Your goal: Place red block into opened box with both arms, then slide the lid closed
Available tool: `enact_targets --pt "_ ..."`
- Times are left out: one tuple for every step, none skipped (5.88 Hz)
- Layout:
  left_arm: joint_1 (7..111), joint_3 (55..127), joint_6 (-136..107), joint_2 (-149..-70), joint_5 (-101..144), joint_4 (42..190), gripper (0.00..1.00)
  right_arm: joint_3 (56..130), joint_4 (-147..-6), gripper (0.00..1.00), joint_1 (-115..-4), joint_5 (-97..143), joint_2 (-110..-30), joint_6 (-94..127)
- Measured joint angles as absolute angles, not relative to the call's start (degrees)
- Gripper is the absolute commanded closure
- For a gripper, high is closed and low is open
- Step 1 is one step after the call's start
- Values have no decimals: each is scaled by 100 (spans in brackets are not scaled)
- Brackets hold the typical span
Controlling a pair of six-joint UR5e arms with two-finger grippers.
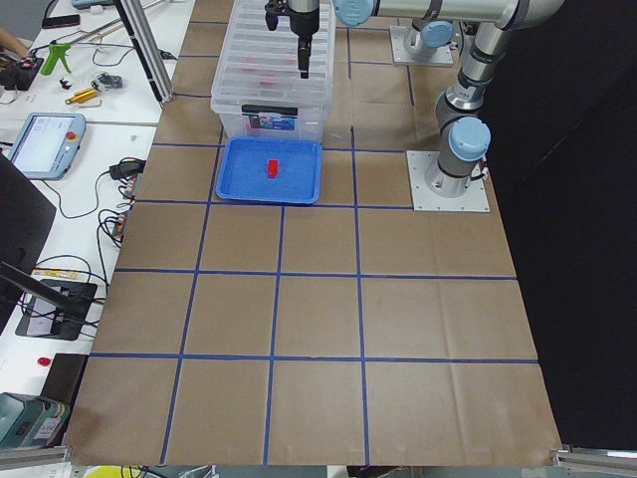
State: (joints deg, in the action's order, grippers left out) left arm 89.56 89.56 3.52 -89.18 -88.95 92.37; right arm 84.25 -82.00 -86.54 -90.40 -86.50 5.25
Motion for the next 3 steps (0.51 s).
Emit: enact_targets --pt "8954 8956 352 -8917 -8894 9237 2 8443 -8264 0 -8392 -9045 -8590 278" --pt "8952 8956 352 -8919 -8895 9237 2 8523 -8432 0 -8144 -9056 -8498 -204" --pt "8954 8956 352 -8920 -8894 9237 2 8712 -8700 0 -7897 -9057 -8419 -691"
